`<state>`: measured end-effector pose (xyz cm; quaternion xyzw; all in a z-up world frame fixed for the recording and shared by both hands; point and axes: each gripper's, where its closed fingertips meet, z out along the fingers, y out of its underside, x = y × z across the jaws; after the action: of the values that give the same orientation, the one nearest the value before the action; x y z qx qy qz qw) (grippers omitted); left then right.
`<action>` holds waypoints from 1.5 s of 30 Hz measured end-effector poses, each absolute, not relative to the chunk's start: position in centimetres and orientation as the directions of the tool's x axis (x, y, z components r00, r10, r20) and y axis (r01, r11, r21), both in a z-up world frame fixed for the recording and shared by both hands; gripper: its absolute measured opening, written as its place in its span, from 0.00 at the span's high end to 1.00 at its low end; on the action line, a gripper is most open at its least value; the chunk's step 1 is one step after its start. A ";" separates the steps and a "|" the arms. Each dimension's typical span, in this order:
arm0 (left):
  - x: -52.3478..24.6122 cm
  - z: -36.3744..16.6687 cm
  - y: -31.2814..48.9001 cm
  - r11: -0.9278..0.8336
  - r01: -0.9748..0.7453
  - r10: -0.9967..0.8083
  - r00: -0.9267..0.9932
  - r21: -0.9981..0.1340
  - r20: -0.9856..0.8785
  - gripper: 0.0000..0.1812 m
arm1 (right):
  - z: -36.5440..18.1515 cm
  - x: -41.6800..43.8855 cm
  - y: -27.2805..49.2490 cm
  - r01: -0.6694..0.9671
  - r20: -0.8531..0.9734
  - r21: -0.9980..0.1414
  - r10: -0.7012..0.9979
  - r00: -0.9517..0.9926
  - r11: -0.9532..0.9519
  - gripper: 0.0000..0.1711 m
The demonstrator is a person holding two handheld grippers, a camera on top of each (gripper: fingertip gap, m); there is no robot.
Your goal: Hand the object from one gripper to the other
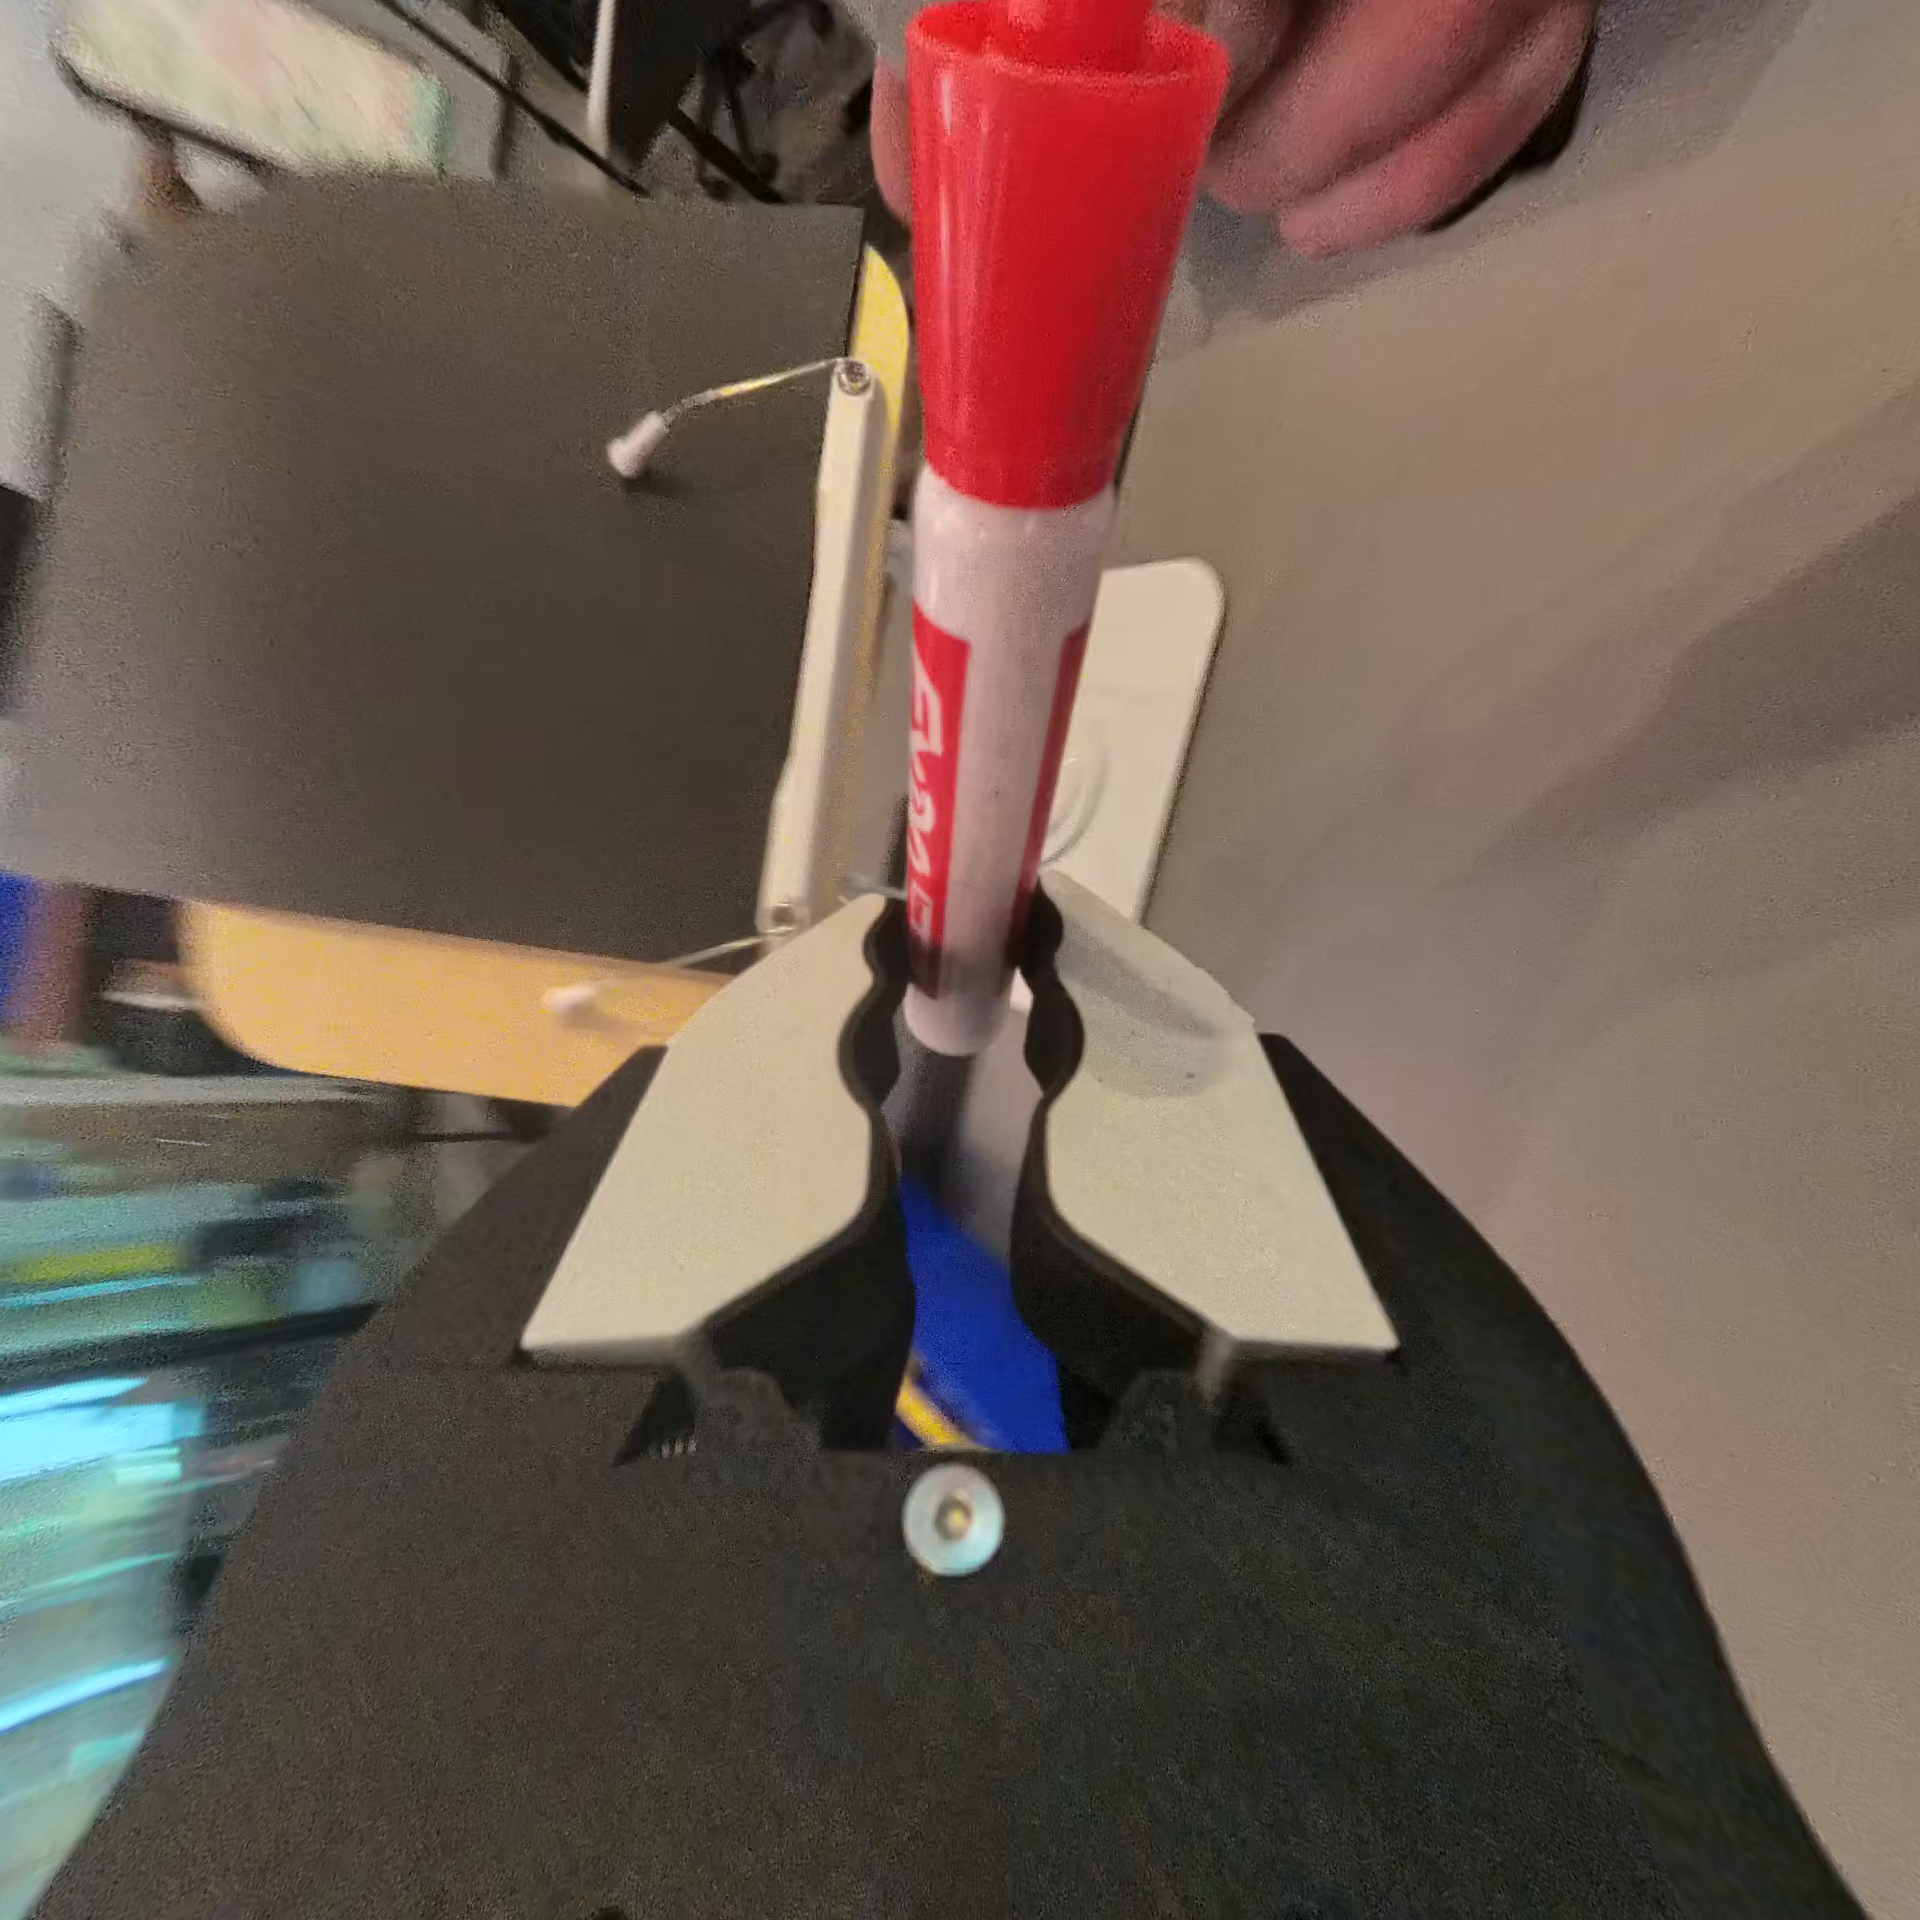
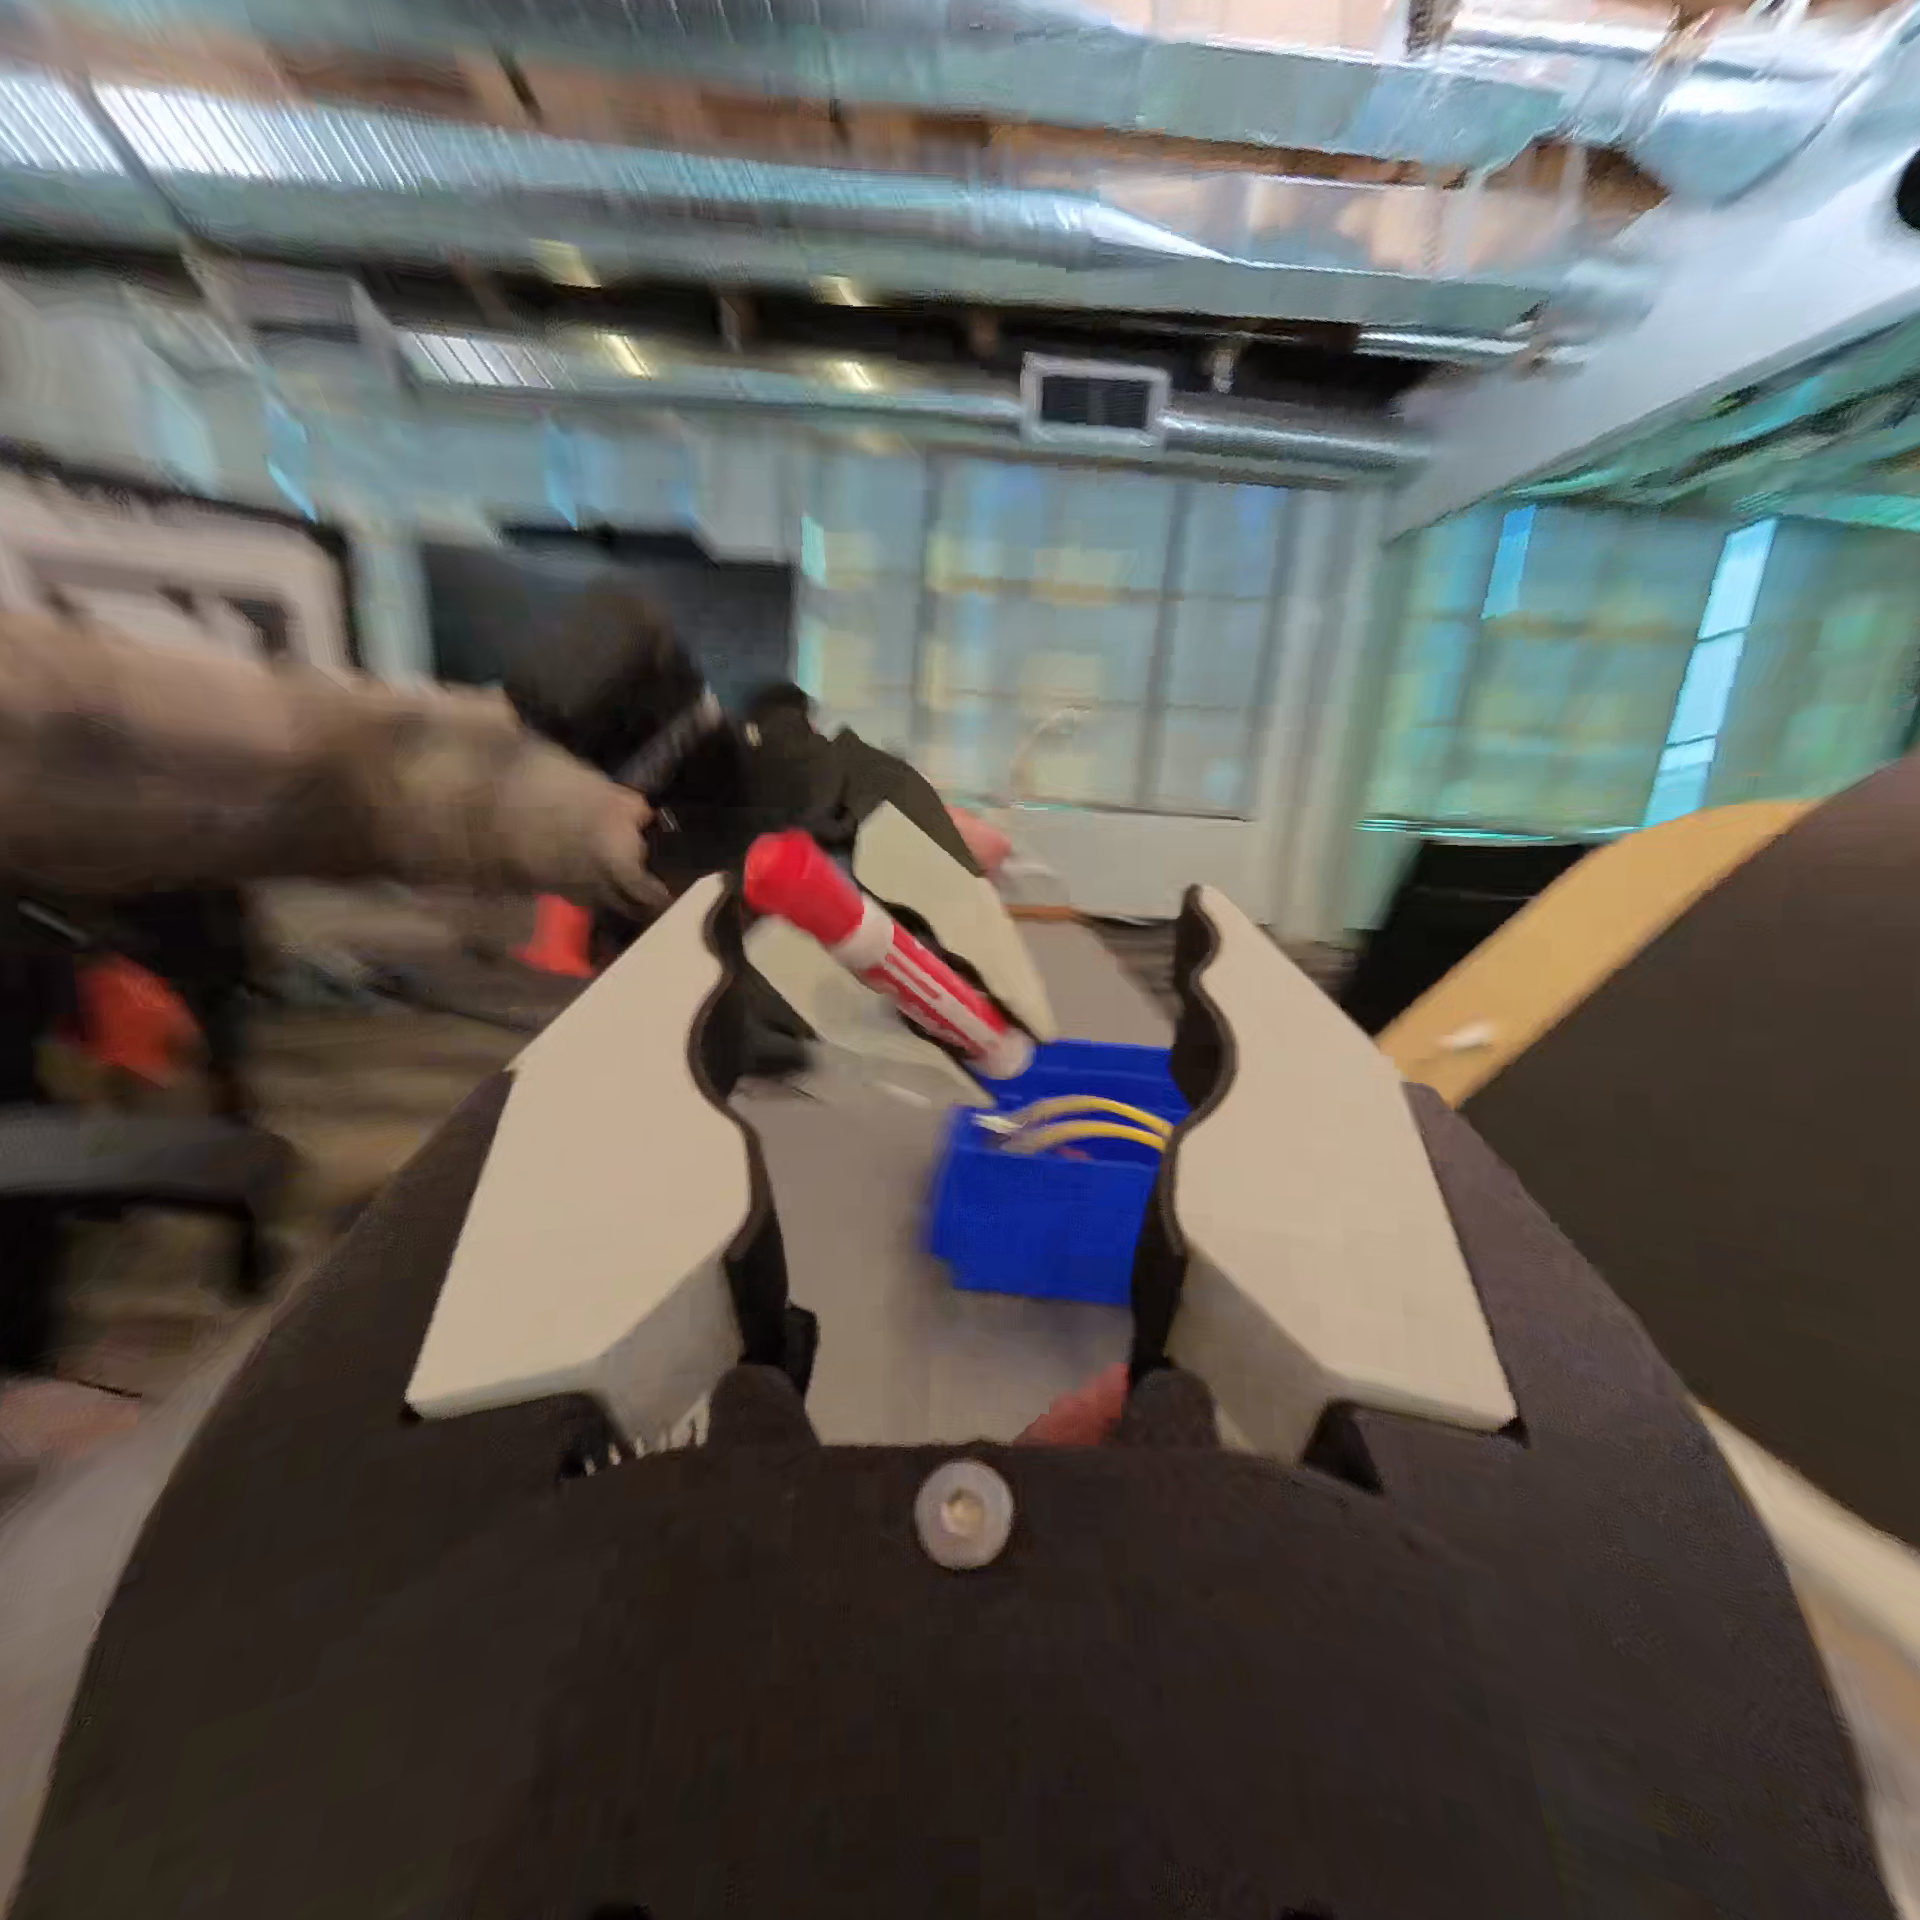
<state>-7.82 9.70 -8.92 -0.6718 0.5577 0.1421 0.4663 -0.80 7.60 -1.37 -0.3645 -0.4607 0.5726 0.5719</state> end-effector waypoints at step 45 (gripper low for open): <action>-1.7 -6.3 5.1 -0.058 -0.619 -0.860 0.429 -0.783 -0.276 0.66 | -3.3 -4.9 8.4 0.263 0.832 -0.535 0.447 0.329 0.803 0.12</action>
<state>-1.70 5.07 -6.28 -0.7148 0.5172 -0.1336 0.4513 -4.95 8.40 -3.31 -0.3082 -0.5759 0.0610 0.7547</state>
